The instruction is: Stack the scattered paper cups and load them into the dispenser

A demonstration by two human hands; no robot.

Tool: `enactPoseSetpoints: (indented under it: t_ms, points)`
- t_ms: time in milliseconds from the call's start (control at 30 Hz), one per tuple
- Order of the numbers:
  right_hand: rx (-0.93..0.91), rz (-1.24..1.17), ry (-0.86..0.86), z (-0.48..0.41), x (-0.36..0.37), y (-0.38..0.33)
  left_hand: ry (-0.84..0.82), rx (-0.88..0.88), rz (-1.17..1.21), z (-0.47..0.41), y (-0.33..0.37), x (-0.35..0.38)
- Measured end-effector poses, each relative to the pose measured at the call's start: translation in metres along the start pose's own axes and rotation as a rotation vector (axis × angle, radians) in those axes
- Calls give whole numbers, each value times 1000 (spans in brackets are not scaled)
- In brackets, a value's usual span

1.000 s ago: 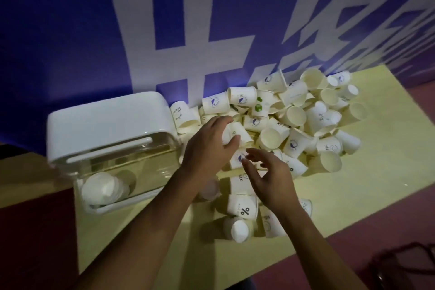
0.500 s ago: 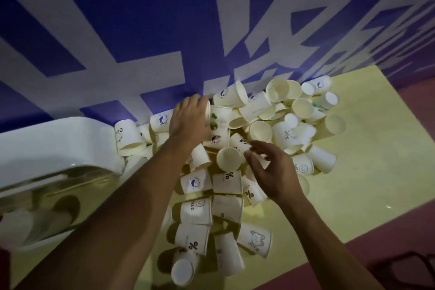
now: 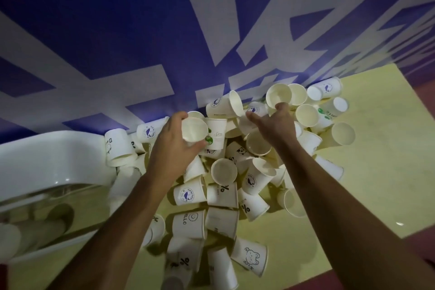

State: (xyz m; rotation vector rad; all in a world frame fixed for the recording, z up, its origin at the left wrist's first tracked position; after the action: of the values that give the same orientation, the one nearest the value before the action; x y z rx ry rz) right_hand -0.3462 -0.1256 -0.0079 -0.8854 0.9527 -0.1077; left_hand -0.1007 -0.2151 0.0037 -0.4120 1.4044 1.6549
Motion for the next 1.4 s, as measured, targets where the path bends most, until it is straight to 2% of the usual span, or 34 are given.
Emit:
enactPoseSetpoints:
  t_ms: [133,300,467,600,733,1000,1133,1400]
  points:
    - [-36,-52,-10,-6,7,2,-46,-35,167,38,-4,-7]
    - [-113,-73,14,13,-10,5,-52,5,209,60,-12,-11]
    - [-44,-227,24,66,-39,17,-56,7,221,72,-21,-17]
    - [-42,-516,-115,122,-34,19,-80,31,225,87,-35,-27]
    - [-111,-650,-287,169,-9,6,-73,108,236,108,-57,-52]
    - [-363,-529,-404,253,65,-54,4,61,272,144,-146,-123]
    - [-391,-512,-486,294,115,-87,36,53,351,163,-197,-166]
    - [-614,-350,-486,356,204,-138,140,-36,372,187,-297,-224]
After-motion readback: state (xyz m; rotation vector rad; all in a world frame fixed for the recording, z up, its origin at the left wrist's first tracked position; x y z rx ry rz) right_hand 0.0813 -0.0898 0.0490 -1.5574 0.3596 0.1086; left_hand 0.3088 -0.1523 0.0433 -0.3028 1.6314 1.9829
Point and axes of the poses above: each hand's wrist, its own z-axis away from the middle knuckle, its own x-axis out of the palm, y = z × x, the point moved 3 cm from there along -z, towards the middle knuckle, and after that the axes turned 12 degrees about -x, right-handed, at the moved point
